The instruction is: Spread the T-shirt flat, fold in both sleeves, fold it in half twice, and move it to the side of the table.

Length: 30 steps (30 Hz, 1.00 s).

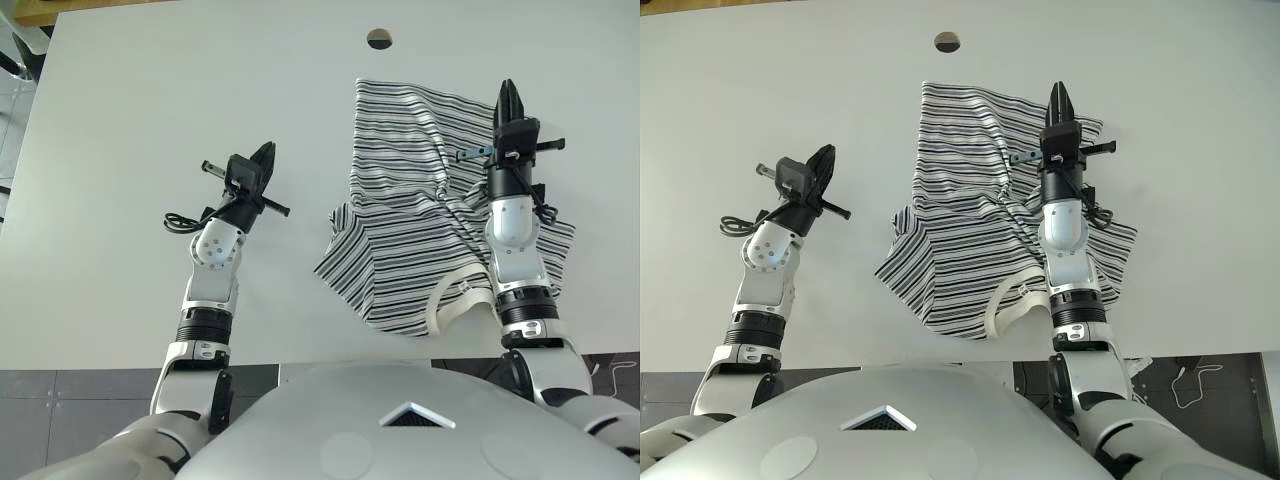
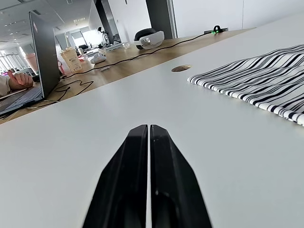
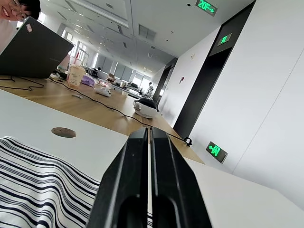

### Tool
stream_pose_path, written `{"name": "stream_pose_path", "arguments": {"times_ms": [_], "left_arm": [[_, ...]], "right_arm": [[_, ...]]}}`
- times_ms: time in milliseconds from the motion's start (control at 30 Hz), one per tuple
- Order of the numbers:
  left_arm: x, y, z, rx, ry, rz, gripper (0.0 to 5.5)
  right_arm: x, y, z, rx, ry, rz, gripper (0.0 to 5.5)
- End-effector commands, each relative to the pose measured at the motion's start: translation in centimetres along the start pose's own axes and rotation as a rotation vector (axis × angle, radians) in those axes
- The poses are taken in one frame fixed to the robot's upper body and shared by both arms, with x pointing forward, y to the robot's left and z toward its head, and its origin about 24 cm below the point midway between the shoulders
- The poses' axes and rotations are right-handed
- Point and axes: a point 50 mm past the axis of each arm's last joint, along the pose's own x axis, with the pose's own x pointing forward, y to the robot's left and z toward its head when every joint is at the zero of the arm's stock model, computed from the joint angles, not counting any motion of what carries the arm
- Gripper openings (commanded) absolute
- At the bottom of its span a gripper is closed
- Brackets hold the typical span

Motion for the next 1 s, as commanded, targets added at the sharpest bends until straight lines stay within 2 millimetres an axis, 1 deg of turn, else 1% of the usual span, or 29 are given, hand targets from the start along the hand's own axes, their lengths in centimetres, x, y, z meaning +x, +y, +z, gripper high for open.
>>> {"name": "stream_pose_path", "arguments": {"times_ms": [33, 367, 533, 600, 667, 700, 733, 767, 833, 867, 933, 1000], "left_arm": [[-0.1, 0.0, 0.1, -0.012, -0.018, 0.005, 0.12], [-0.1, 0.2, 0.2, -0.048, -0.044, 0.026, 0.12], [-0.2, -0.1, 0.6, -0.061, -0.069, -0.025, 0.12], [-0.7, -1.6, 1.1, -0.170, -0.096, -0.153, 0.12], [-1.7, -3.9, 2.0, -0.266, -0.114, -0.302, 0.12], [-2.2, -5.0, 2.7, -0.262, -0.117, -0.375, 0.12], [-2.5, -5.7, 3.2, -0.255, -0.117, -0.421, 0.12], [-2.6, -6.4, 3.8, -0.225, -0.111, -0.470, 0.12], [-2.4, -7.8, 5.1, -0.165, -0.089, -0.581, 0.12], [-2.4, -8.5, 5.6, -0.111, -0.063, -0.649, 0.12], [-2.9, -9.5, 5.8, -0.014, 0.002, -0.757, 0.12], [-3.4, -10.1, 5.9, 0.065, 0.061, -0.823, 0.12]], "right_arm": [[0.1, 0.4, 0.0, 0.011, -0.001, 0.022, 0.10], [0.0, 0.4, 0.0, 0.021, -0.014, 0.023, 0.10], [0.0, 0.4, 0.2, 0.029, -0.016, 0.020, 0.10], [-0.1, 0.5, 0.5, 0.037, -0.024, 0.012, 0.10], [0.1, 0.4, 0.8, 0.044, -0.029, 0.002, 0.10], [0.2, 0.1, 1.3, 0.049, -0.043, -0.011, 0.10], [0.2, -0.1, 1.6, 0.053, -0.053, -0.021, 0.10], [0.2, -0.7, 2.4, 0.069, -0.079, -0.047, 0.10], [0.1, -2.2, 5.4, 0.131, -0.194, -0.103, 0.10], [-0.3, -2.8, 7.3, 0.161, -0.266, -0.114, 0.10], [-0.7, -2.8, 9.8, 0.192, -0.359, -0.096, 0.10], [-0.7, -2.2, 10.8, 0.207, -0.386, -0.070, 0.10]]}}
